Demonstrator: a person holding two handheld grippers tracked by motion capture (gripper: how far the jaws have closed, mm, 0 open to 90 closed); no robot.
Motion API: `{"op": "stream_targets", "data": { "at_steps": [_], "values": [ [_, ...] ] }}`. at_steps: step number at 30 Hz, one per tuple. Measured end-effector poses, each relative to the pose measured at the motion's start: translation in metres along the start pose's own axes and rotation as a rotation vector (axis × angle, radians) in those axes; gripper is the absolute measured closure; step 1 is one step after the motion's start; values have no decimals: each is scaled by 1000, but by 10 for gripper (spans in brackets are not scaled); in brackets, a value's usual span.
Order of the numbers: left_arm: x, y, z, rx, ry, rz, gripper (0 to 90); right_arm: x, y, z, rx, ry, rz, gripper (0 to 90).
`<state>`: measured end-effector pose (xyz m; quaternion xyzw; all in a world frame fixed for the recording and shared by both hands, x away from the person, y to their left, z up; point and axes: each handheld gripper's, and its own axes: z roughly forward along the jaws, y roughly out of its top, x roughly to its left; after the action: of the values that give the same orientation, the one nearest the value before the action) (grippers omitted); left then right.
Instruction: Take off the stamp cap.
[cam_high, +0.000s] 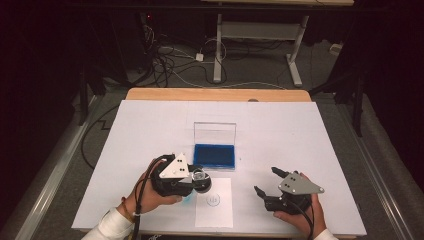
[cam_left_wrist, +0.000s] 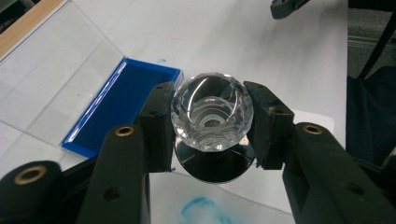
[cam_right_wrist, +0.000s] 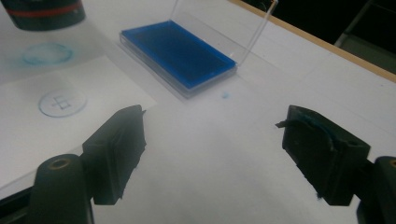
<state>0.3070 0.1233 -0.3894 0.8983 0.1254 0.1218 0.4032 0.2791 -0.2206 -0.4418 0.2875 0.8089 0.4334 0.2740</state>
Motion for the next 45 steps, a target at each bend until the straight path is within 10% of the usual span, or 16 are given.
{"op": "stream_targets", "data": {
  "at_steps": [21,45],
  "values": [
    [-4,11,7,-53,-37,-17,545,66,46,54,-29,280,-81,237],
    [-9,13,6,-78,-55,-26,545,79,50,73,-10,293,-81,381]
  ]
}}
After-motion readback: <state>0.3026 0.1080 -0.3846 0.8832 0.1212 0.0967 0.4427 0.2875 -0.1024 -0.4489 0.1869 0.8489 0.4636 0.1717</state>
